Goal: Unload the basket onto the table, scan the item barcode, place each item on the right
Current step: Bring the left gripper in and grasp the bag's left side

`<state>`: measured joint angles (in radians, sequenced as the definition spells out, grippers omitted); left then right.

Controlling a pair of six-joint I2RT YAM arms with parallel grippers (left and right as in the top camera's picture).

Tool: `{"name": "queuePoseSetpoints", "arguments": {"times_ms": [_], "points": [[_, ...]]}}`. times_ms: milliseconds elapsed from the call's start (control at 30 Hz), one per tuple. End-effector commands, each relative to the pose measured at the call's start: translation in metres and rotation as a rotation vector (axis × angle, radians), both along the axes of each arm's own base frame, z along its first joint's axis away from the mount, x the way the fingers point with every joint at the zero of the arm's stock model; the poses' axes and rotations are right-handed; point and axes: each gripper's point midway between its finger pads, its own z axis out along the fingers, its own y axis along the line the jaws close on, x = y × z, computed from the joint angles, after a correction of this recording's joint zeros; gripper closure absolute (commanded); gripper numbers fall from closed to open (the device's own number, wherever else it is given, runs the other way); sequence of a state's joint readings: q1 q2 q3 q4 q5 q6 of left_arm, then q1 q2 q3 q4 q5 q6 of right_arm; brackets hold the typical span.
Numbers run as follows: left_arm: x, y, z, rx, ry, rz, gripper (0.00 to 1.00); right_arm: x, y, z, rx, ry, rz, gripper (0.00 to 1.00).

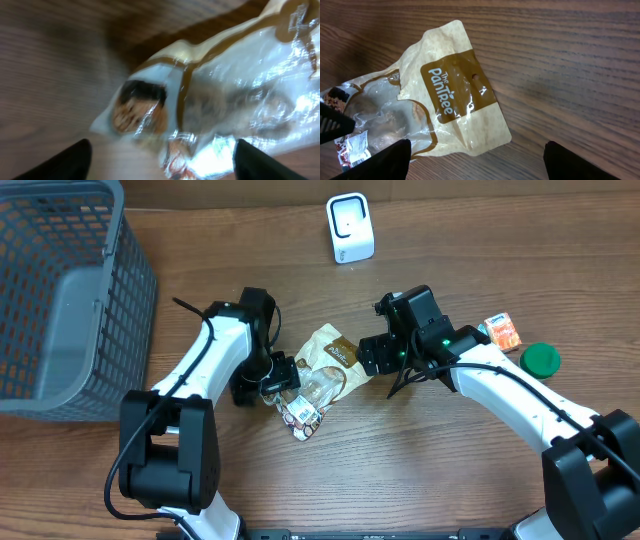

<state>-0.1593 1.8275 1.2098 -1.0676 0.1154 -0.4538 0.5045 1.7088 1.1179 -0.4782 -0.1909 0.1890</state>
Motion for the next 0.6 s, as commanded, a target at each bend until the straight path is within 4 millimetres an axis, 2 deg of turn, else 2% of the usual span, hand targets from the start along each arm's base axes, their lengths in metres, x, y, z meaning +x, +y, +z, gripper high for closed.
{"name": "queuePoseSetpoints", "arguments": {"times_ms": [0,100,233,300,367,433,500,567], "points": [[0.002,-0.006,-0.009,-0.043,-0.016,0.027,0.33,0.006,0.001,-0.002,-0.005,-0.021,0.007,0.14],[0.013,-0.007,-0.013,-0.049,-0.060,0.044,0.48,0.012,0.004,-0.003,0.004,-0.038,0.007,0.14],[0.014,-0.009,-0.019,-0.048,-0.072,0.084,0.56,0.018,0.008,-0.007,0.014,-0.055,0.007,0.14],[0.012,-0.010,-0.023,-0.048,-0.073,0.082,0.54,0.019,0.008,-0.012,0.010,-0.048,0.007,0.13],[0.008,-0.010,-0.028,-0.044,-0.068,0.080,0.40,0.019,0.008,-0.019,0.003,-0.034,0.007,0.13],[0.003,-0.009,-0.033,-0.038,-0.062,0.079,0.34,0.018,0.008,-0.024,-0.003,-0.022,0.007,0.13],[0.000,-0.008,-0.038,-0.034,-0.058,0.079,0.34,0.017,0.007,-0.027,-0.007,-0.016,0.007,0.13],[-0.001,-0.008,-0.041,-0.036,-0.065,0.079,0.39,0.017,0.007,-0.028,-0.007,-0.015,0.007,0.13]]}}
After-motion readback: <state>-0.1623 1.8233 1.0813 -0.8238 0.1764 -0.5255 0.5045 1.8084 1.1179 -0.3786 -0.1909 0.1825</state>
